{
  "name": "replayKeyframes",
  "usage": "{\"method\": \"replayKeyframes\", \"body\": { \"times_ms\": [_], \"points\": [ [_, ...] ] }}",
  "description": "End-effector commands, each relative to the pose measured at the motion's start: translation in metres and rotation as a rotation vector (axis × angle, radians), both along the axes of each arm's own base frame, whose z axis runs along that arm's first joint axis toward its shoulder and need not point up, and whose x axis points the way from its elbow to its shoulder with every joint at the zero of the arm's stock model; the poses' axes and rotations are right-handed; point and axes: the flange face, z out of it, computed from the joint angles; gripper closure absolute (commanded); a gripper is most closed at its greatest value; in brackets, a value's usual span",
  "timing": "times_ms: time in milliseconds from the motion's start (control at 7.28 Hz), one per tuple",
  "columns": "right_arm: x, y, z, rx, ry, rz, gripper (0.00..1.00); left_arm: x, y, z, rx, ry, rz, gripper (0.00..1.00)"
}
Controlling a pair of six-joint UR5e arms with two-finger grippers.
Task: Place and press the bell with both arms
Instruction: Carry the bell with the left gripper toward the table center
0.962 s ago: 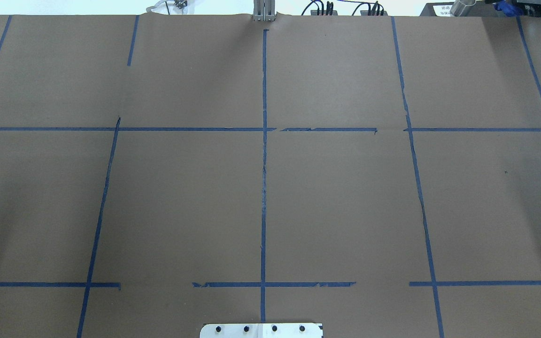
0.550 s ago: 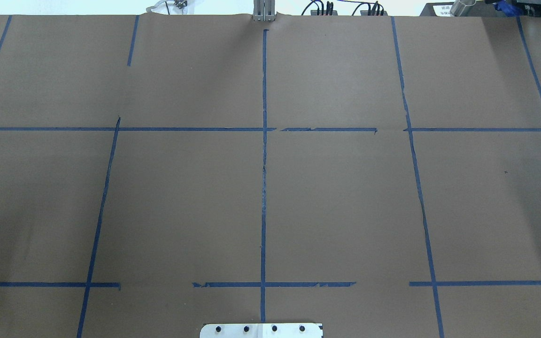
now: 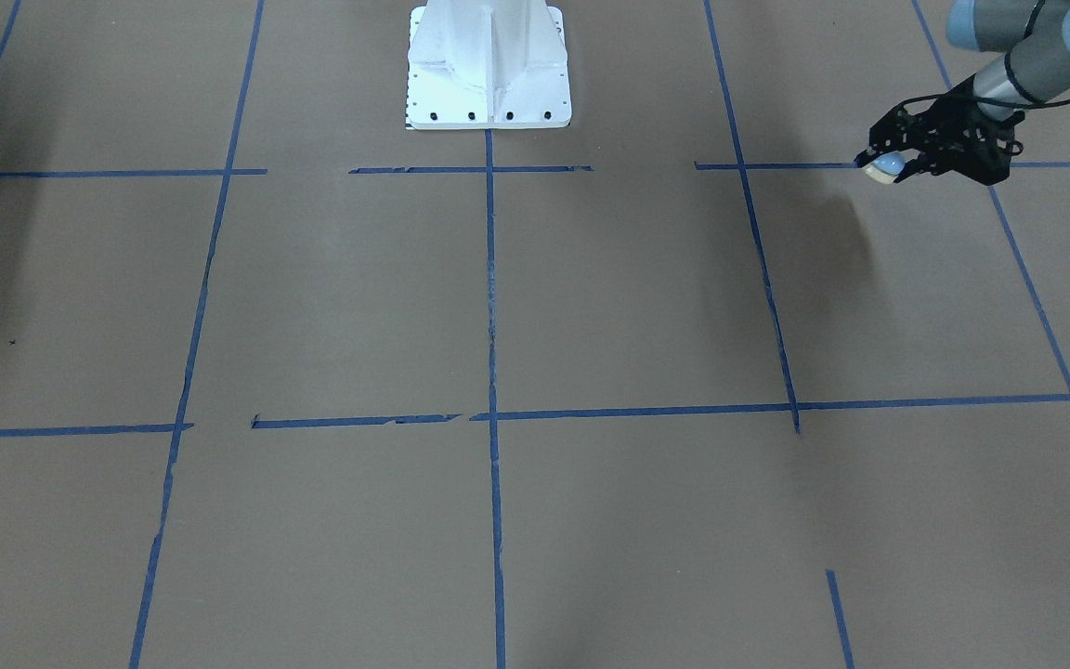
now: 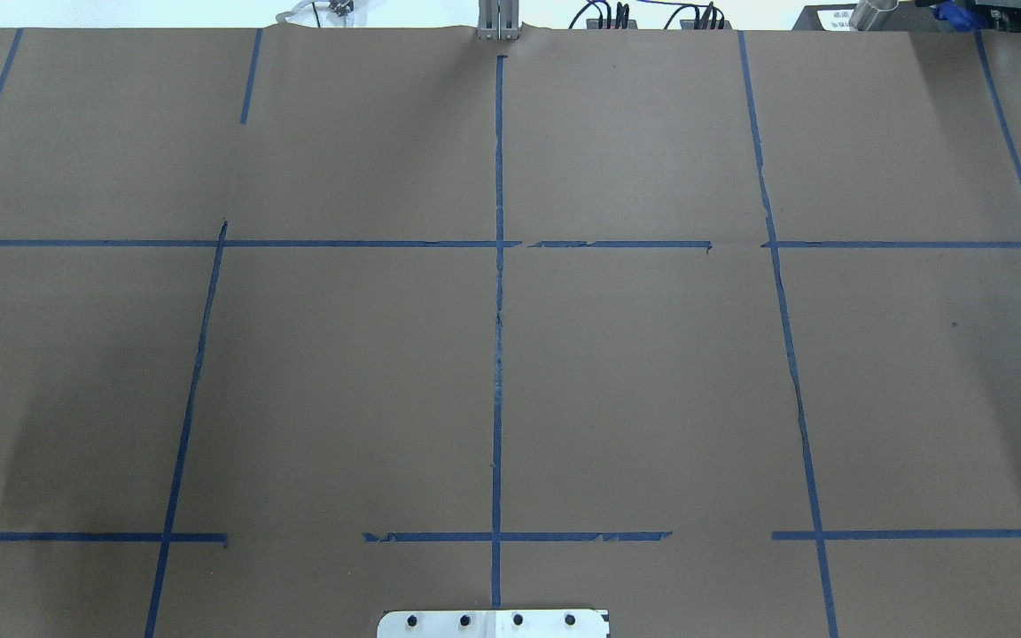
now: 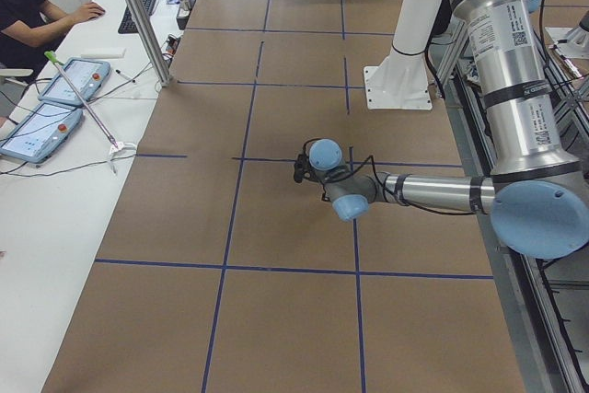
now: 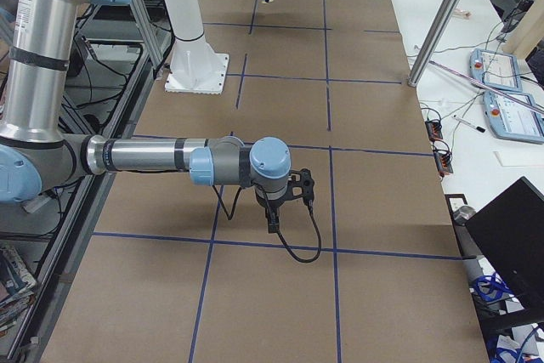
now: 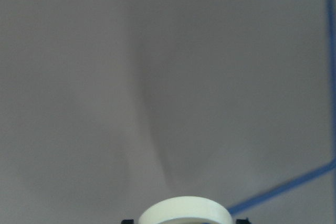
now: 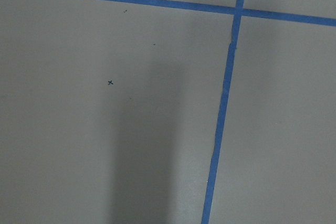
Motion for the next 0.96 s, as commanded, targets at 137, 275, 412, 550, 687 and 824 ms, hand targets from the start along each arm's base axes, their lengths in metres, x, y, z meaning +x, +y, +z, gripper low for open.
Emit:
{"method": "replayKeyframes", "body": {
  "times_ms": [137, 275, 412, 550, 687, 824],
  "points": [
    [0.000, -0.001, 0.000, 0.000, 0.000, -0.001, 0.00, 0.143, -0.088, -0.190, -0.135, 0.024, -0.019, 1.00],
    [-0.004, -0.001, 0.001, -0.003, 0.000, -0.012, 0.00, 0.196, -0.099, -0.244, -0.164, -0.046, -0.013, 1.00],
    [-0.011, -0.002, 0.002, -0.004, 0.004, -0.030, 0.00, 0.250, -0.117, -0.298, -0.159, -0.133, -0.054, 1.00],
    [-0.012, -0.002, 0.002, -0.004, 0.004, -0.030, 0.00, 0.286, -0.135, -0.321, -0.168, -0.161, -0.057, 1.00],
    [-0.012, -0.002, 0.002, -0.003, 0.000, -0.030, 0.00, 0.318, -0.157, -0.339, -0.171, -0.185, -0.064, 1.00],
    [-0.012, -0.002, 0.002, -0.003, -0.001, -0.030, 0.00, 0.357, -0.175, -0.362, -0.167, -0.219, -0.079, 1.00]
  ]
}}
